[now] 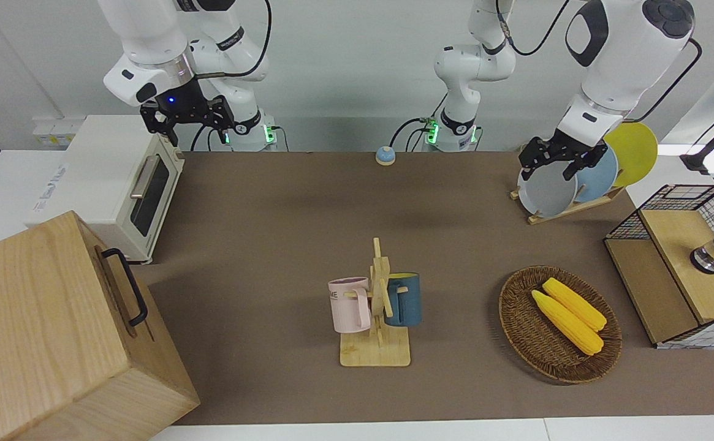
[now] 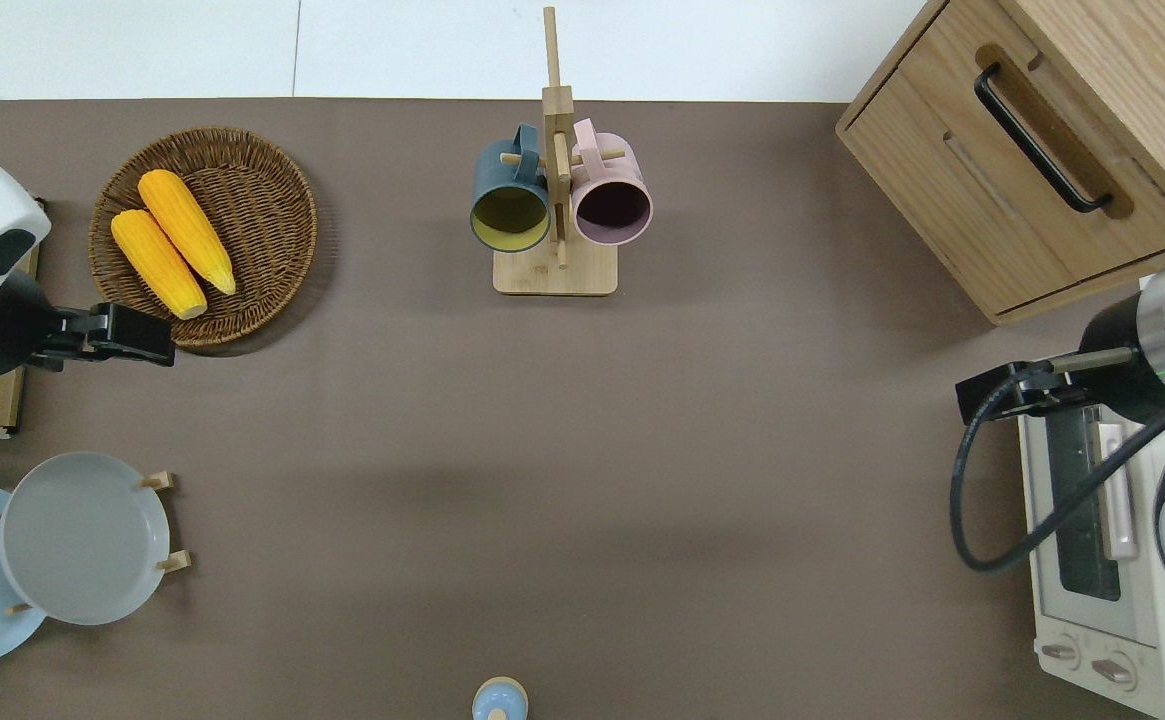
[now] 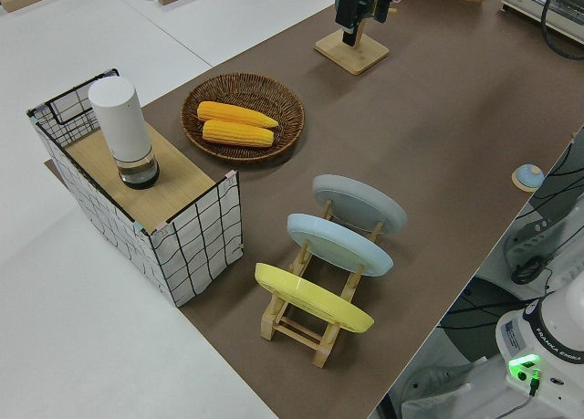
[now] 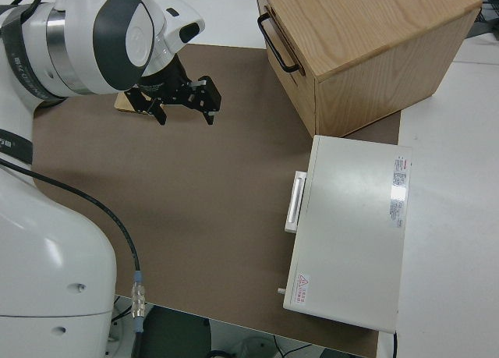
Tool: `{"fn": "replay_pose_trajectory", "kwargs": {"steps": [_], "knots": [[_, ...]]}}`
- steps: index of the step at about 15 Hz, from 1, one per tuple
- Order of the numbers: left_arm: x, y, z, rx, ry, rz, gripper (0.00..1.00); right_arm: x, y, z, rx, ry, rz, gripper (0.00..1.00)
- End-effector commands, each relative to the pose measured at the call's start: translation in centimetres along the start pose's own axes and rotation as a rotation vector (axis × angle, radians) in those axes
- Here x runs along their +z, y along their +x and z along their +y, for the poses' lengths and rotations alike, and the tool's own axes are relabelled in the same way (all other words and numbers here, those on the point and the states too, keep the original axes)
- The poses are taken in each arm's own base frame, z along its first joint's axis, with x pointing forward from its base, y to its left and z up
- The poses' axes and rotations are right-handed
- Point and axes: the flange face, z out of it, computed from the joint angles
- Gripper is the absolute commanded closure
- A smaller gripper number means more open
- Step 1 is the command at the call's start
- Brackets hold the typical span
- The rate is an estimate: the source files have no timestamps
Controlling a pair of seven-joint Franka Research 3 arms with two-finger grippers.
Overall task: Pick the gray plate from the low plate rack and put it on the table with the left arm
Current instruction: 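Lower the left gripper toward the gray plate in the low rack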
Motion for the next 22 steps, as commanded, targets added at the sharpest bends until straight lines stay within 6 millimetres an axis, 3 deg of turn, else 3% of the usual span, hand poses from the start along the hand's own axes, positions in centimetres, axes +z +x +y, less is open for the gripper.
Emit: {"fn": "replay_pose_trajectory", "kwargs": {"steps": [1,16,22], "knots": [[-0.2,0.2,0.2,0.002,-0.012,-0.001,0.0,-0.3,-0.2,0.3,0.017,-0.006,-0.001,0.017],[0.2,-1.2,0.1,-0.004,-0.007,-0.069,0.0,-0.4,-0.3,0.2,0.016,-0.007,0.0,0.017],[1.7,-5.6,-0.1,0.001,-0.005,-0.078,0.0,-0.3,-0.2,0.2,0.016,-0.006,-0.001,0.017]]}}
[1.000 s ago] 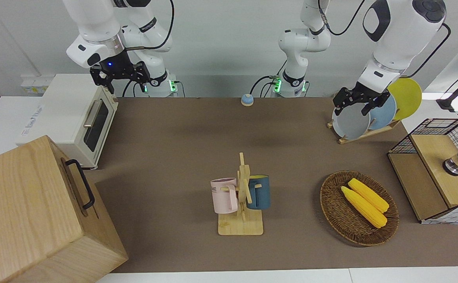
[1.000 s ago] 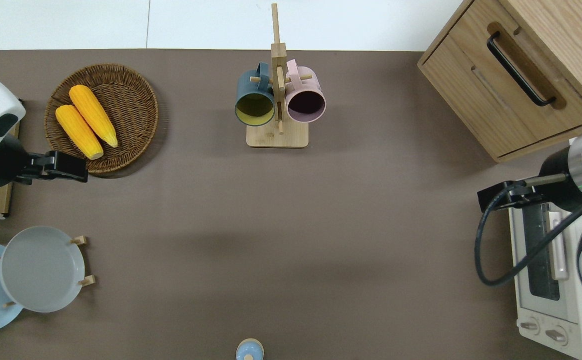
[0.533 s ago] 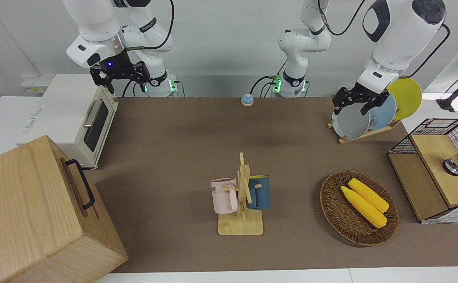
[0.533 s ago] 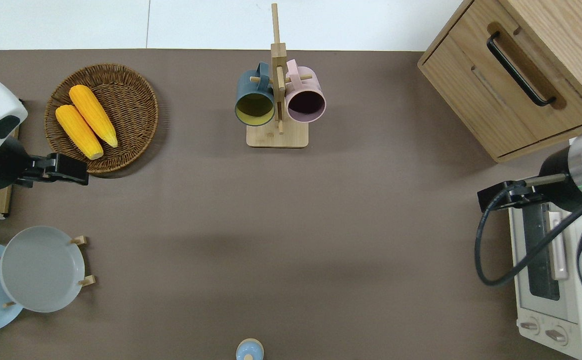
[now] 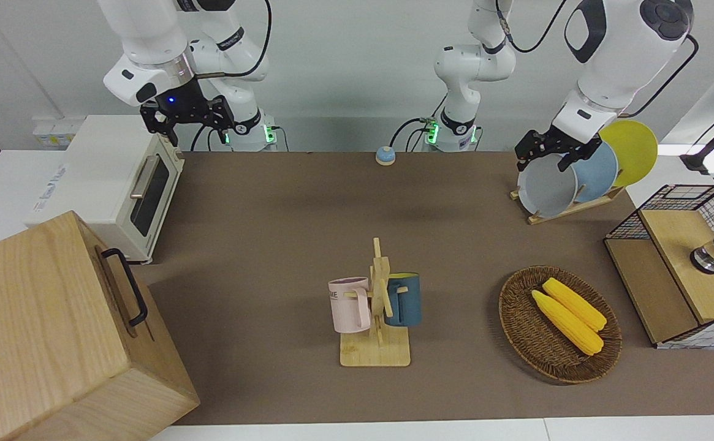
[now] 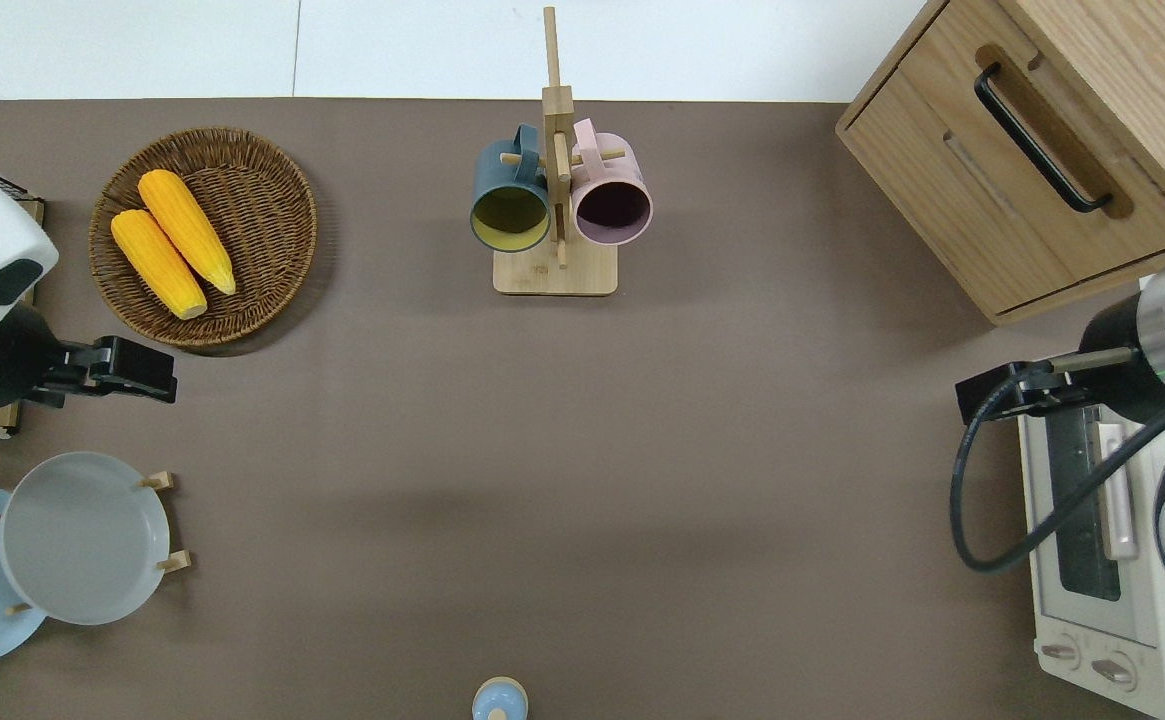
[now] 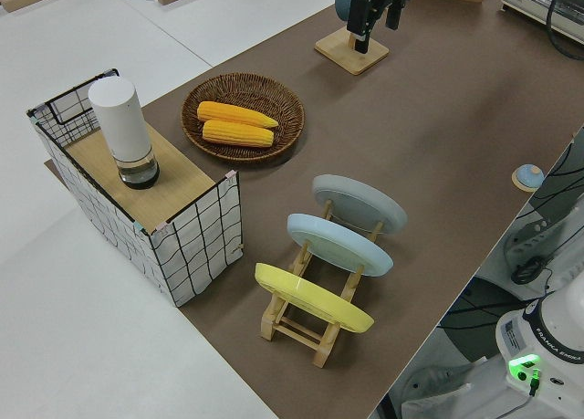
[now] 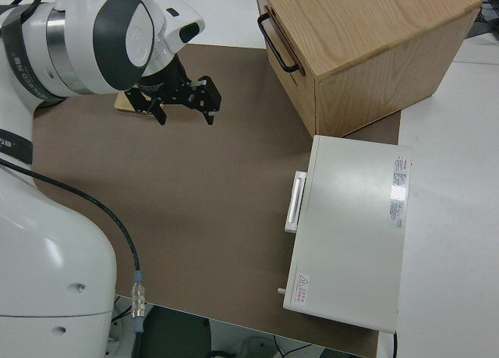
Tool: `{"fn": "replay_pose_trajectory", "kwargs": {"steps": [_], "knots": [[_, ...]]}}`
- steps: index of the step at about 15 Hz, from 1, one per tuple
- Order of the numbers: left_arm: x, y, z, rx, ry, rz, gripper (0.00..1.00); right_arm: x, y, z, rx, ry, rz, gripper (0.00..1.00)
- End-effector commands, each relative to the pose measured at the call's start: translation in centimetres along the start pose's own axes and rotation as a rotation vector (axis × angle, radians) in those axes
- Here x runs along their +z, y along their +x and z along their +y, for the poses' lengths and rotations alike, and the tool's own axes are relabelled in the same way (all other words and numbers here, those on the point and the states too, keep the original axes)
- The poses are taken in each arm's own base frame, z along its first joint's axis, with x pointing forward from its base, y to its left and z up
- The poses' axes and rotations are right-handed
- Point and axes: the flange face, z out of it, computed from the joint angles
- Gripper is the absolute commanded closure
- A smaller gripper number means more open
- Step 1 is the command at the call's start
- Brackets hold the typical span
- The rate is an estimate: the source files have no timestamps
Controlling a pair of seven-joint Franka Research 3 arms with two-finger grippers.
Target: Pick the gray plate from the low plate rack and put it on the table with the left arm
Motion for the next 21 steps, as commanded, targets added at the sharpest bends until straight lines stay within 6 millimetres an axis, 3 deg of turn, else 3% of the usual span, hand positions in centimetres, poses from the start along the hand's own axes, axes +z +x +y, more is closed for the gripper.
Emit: {"fn": "replay_pose_trajectory", "kwargs": {"steps": [1,6,10,15,21], "knots": [[1.9,-4.1,-0.2,-0.001,-0.006,0.016,0.0,-0.3,-0.2,0.3,0.017,-0.006,-0.001,0.017],[4.3,-6.4,-0.6,-0.002,0.005,0.05,0.0,-0.3,-0.2,0.2,0.016,-0.006,-0.003,0.017],[5.1,-6.6,-1.8,-0.015,0.056,0.056,0.0,-0.3,-0.2,0.3,0.017,-0.006,-0.001,0.017],[7.7,-6.9,-6.6,-0.089,0.105,0.064,0.0,-0.3,-0.2,0.2,0.016,-0.006,-0.001,0.017],[8.6,-7.8,-11.2,-0.148,0.183,0.04,0.0,-0.3,-0.2,0.3,0.017,-0.006,-0.001,0.017]]}}
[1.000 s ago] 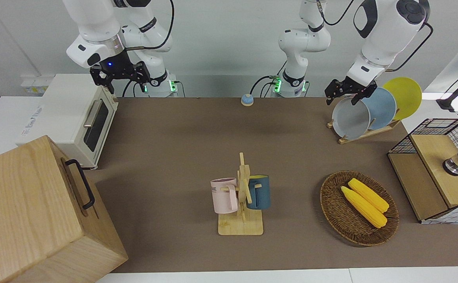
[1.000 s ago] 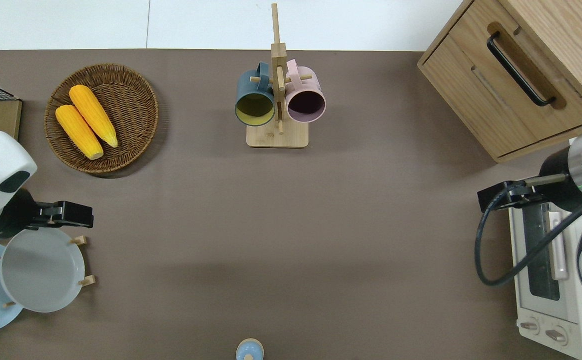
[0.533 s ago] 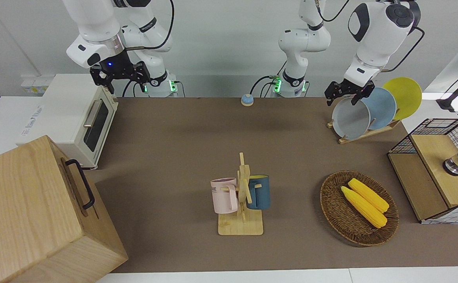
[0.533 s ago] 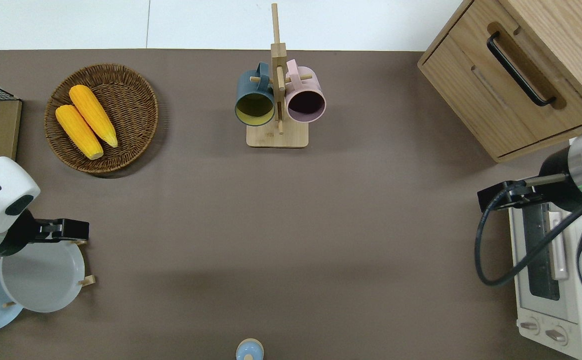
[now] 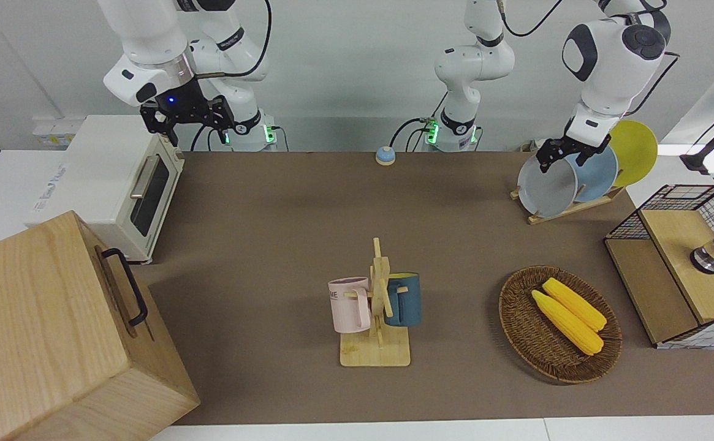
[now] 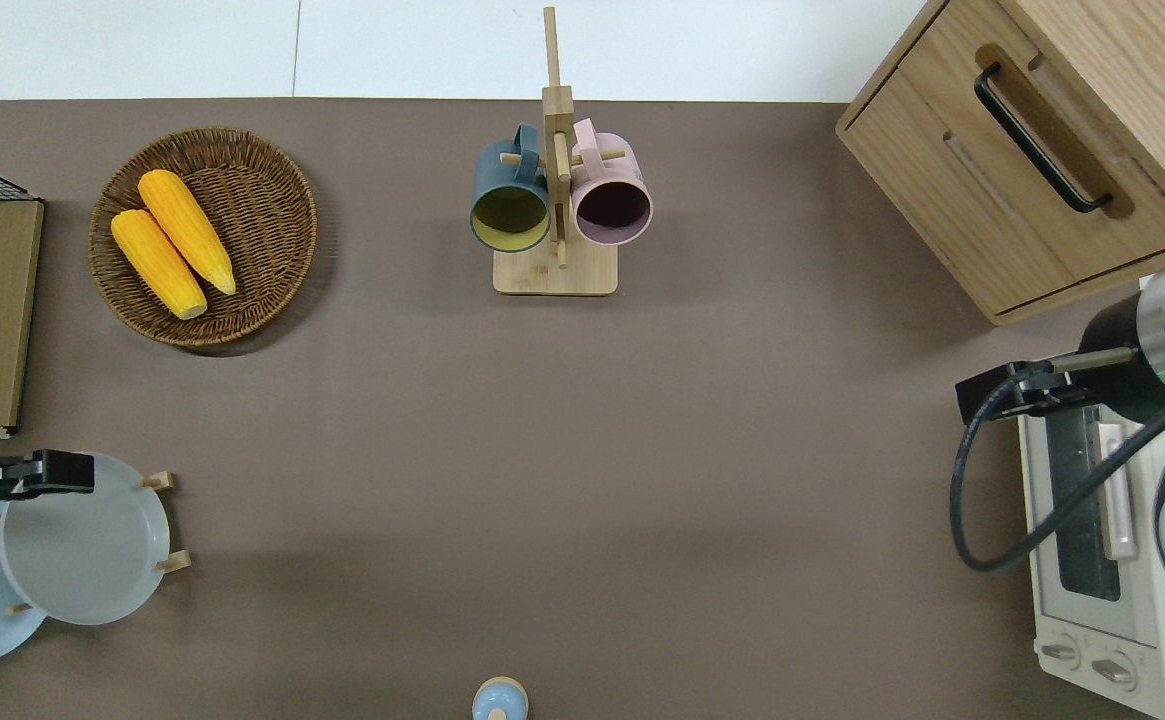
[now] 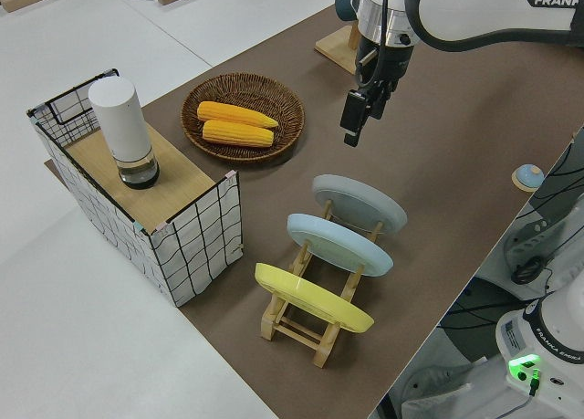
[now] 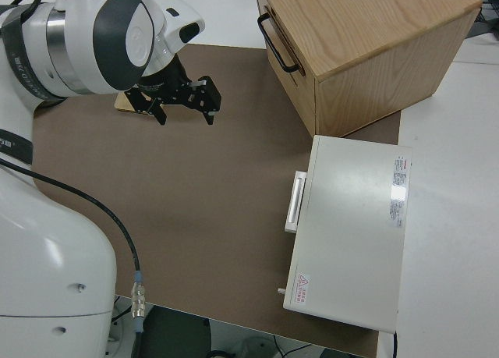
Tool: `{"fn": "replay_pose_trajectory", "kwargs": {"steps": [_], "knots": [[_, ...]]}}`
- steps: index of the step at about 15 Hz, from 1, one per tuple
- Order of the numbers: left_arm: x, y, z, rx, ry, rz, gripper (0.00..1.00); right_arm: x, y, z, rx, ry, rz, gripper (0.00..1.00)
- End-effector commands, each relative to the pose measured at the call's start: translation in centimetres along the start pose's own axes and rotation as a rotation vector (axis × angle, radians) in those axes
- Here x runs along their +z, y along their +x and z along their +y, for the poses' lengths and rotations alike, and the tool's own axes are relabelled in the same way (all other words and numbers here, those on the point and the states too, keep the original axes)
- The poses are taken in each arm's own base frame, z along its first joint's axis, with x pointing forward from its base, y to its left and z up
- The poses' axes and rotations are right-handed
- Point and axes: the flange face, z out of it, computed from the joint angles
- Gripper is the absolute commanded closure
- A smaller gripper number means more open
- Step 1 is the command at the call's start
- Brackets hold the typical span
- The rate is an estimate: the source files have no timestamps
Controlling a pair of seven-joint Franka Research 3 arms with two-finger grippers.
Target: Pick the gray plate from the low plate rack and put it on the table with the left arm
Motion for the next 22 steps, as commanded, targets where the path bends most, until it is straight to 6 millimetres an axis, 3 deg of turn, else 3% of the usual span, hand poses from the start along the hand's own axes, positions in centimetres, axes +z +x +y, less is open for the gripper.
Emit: {"fn": "replay_pose_trajectory", "kwargs": {"steps": [1,4,9,15,16,17,20,22], "knots": [[1.2,-1.5,-2.1,-0.027,0.064,-0.001,0.0,-0.3,-0.2,0.2,0.016,-0.007,-0.003,0.017],[2.4,-2.3,-3.5,-0.048,0.117,-0.017,0.0,-0.3,-0.2,0.2,0.016,-0.006,-0.001,0.017],[4.9,-3.0,-4.2,-0.045,0.154,-0.014,0.0,-0.3,-0.2,0.2,0.016,-0.006,-0.001,0.017],[7.5,-3.8,-4.0,-0.089,0.164,0.0,0.01,-0.3,-0.2,0.2,0.016,-0.006,-0.001,0.017],[7.7,-3.9,-4.0,-0.087,0.178,0.002,0.05,-0.3,-0.2,0.2,0.015,-0.005,-0.001,0.017],[7.9,-4.0,-4.0,-0.086,0.19,-0.002,0.11,-0.3,-0.2,0.3,0.017,-0.006,-0.001,0.017],[8.0,-3.9,-4.0,-0.088,0.193,-0.001,0.61,-0.3,-0.2,0.3,0.017,-0.006,-0.001,0.017],[7.9,-3.9,-3.9,-0.087,0.193,-0.001,0.81,-0.3,-0.2,0.2,0.015,-0.005,-0.001,0.017]]}}
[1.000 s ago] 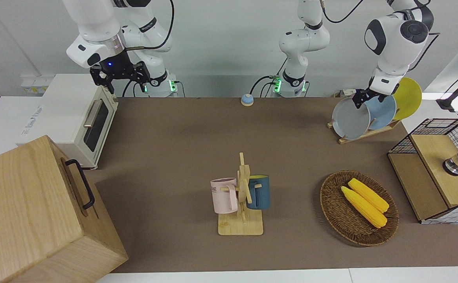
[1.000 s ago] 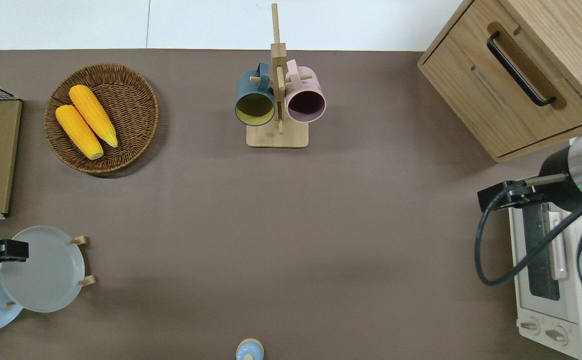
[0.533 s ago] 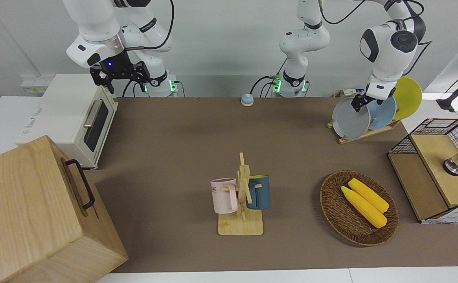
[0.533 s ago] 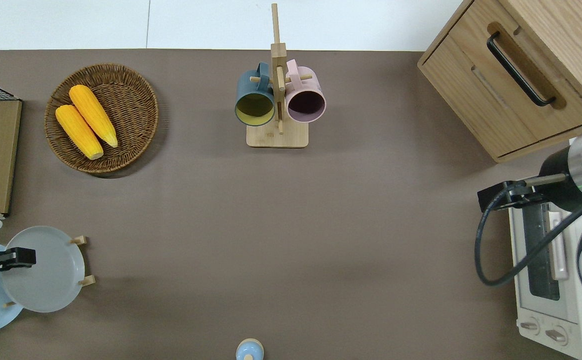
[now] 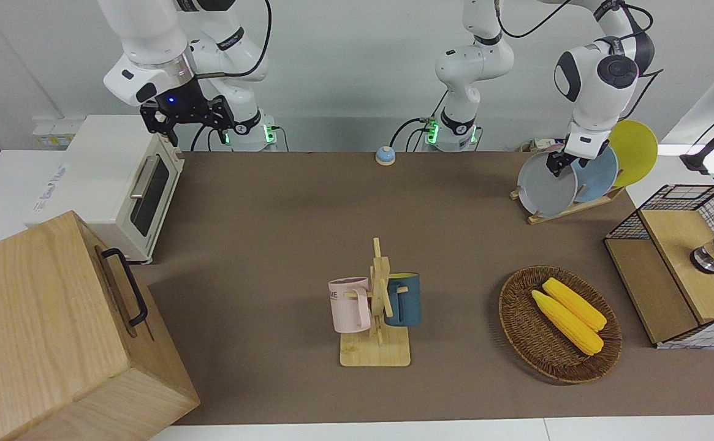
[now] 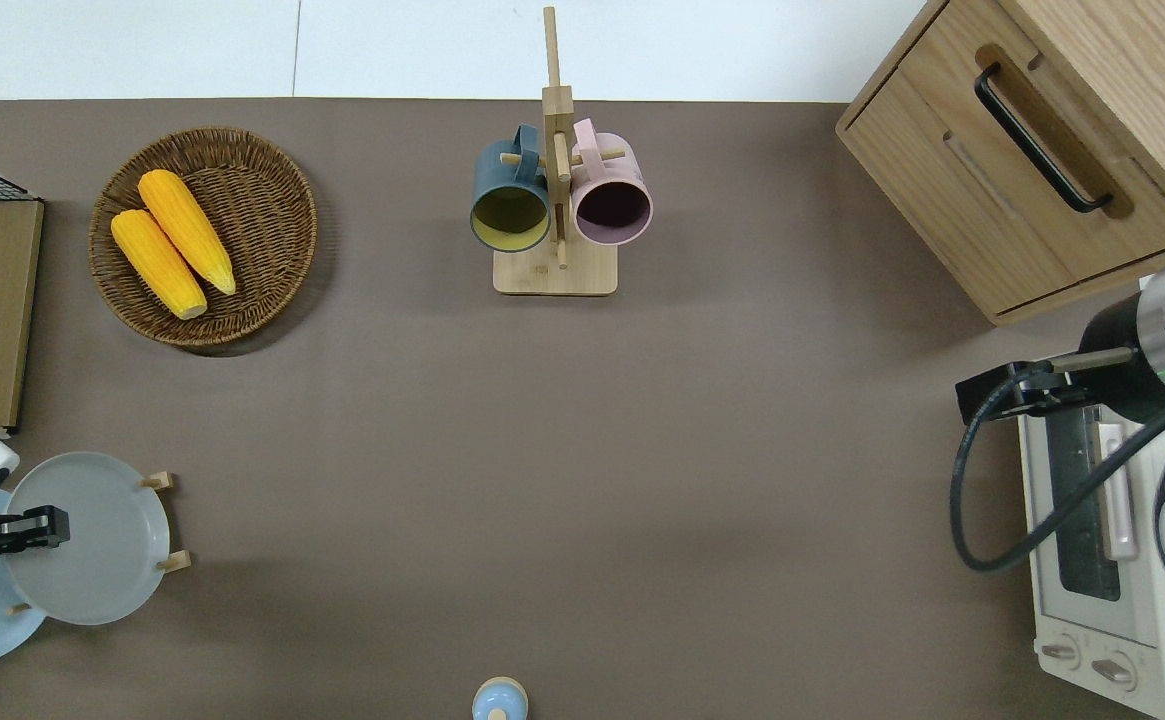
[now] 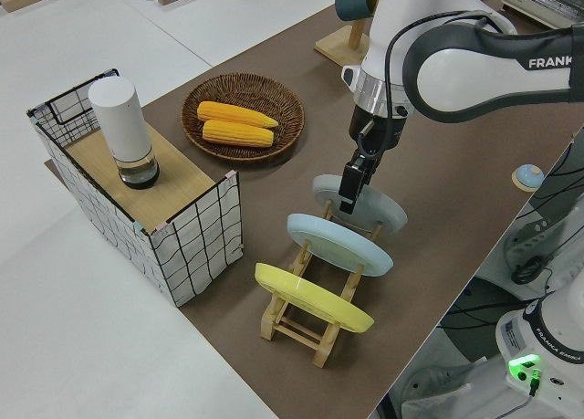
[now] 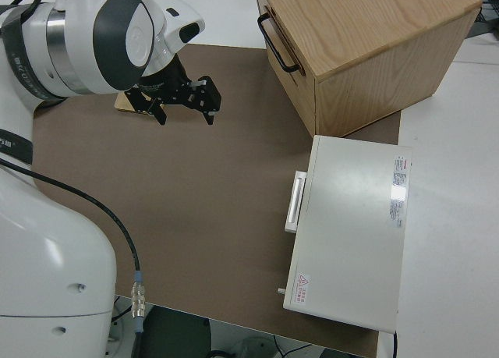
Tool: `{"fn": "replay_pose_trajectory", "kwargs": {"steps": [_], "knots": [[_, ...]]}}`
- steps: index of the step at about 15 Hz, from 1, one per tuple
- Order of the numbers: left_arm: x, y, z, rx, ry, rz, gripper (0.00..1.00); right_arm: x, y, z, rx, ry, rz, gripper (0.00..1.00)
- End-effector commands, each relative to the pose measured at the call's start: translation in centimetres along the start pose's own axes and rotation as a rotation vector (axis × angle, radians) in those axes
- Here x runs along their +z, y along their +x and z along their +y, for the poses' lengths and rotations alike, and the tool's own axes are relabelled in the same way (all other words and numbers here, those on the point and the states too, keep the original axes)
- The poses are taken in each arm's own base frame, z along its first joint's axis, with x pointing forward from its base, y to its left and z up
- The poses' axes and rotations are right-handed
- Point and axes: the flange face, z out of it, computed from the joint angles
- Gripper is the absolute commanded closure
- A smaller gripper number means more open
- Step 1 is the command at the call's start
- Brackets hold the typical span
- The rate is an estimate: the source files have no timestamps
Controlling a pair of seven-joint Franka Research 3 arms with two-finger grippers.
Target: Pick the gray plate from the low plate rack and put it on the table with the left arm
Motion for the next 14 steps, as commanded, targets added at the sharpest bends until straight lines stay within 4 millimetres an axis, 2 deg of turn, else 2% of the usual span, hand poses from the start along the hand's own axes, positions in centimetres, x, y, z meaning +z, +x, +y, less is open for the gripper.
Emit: {"fn": "replay_pose_trajectory", "kwargs": {"steps": [1,5,8,14], "knots": [[-0.1,-0.8,0.1,-0.008,0.021,0.028,0.87,-0.3,-0.2,0.3,0.017,-0.005,-0.002,0.017],[-0.5,-0.5,0.2,-0.003,0.024,0.028,0.92,-0.3,-0.2,0.2,0.016,-0.006,-0.003,0.017],[-1.6,-0.2,0.1,0.013,0.028,0.026,0.92,-0.3,-0.2,0.2,0.016,-0.006,-0.001,0.017],[-6.9,0.1,-1.2,0.038,0.035,0.004,0.92,-0.3,-0.2,0.3,0.017,-0.006,-0.003,0.017]]}}
